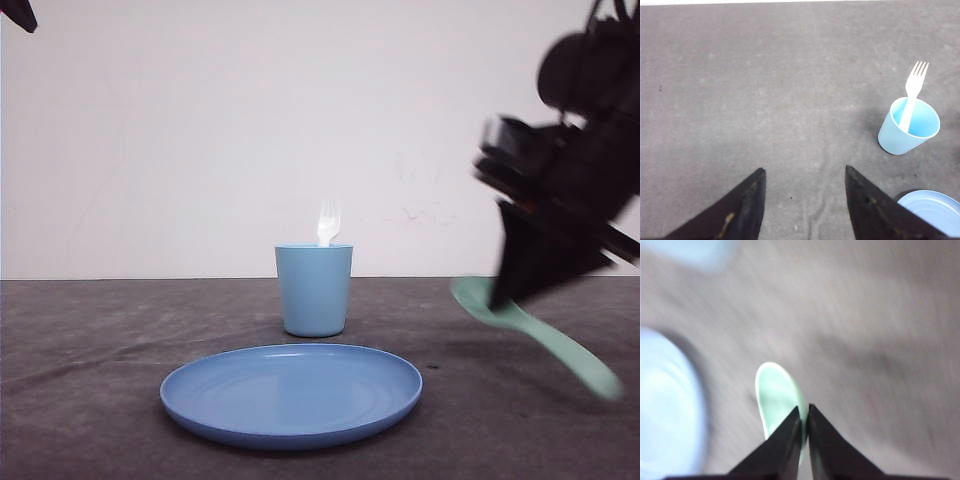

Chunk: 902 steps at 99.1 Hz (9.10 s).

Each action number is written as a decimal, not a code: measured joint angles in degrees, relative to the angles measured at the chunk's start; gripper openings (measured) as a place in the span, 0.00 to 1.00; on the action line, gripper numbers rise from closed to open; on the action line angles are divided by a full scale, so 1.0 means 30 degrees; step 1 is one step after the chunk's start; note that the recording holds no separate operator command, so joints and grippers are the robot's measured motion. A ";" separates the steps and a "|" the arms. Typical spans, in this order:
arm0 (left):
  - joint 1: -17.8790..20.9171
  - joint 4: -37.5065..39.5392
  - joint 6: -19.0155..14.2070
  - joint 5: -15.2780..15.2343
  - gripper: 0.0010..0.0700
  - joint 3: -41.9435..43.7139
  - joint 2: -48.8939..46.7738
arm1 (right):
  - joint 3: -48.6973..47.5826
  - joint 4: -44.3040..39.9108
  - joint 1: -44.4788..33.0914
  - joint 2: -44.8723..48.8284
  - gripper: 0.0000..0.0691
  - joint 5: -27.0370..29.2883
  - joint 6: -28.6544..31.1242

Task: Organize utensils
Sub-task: 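Lift the green spoon with the right gripper and insert it into the cup, then open the right gripper and raise it off the spoon, then lower the right gripper around the blue cup rim and grasp it, then lift the cup with the right gripper and set it onto the blue plate, then open the right gripper and withdraw it up from the cup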

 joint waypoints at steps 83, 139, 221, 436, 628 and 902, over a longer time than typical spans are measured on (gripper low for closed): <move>0.0000 -0.0015 0.0000 0.0000 0.42 0.0000 -0.0007 | 0.2273 1.8586 0.4860 0.2127 0.02 0.1996 -0.3519; 0.0000 -0.0226 0.0007 0.0000 0.42 0.0000 -0.0007 | 0.2280 1.9460 0.5078 0.6280 0.02 0.2098 -0.4940; 0.0000 -0.0874 0.0124 0.0000 0.42 0.0000 -0.0007 | 0.2280 1.6334 0.5078 0.5799 0.51 0.2004 -0.4335; 0.0000 -0.0619 0.0131 0.0000 0.42 0.0000 -0.0007 | -0.0481 1.2517 0.4437 0.4357 0.99 0.2565 -0.1865; 0.0000 -0.0415 0.0138 0.0000 0.42 0.0000 -0.0007 | -0.3235 0.6033 1.0316 -0.4779 0.70 0.5282 -0.1406; 0.0000 -0.0561 0.0146 0.0000 0.42 0.0000 -0.0007 | -0.3949 -0.2186 0.3534 -1.1664 0.97 0.6499 0.0510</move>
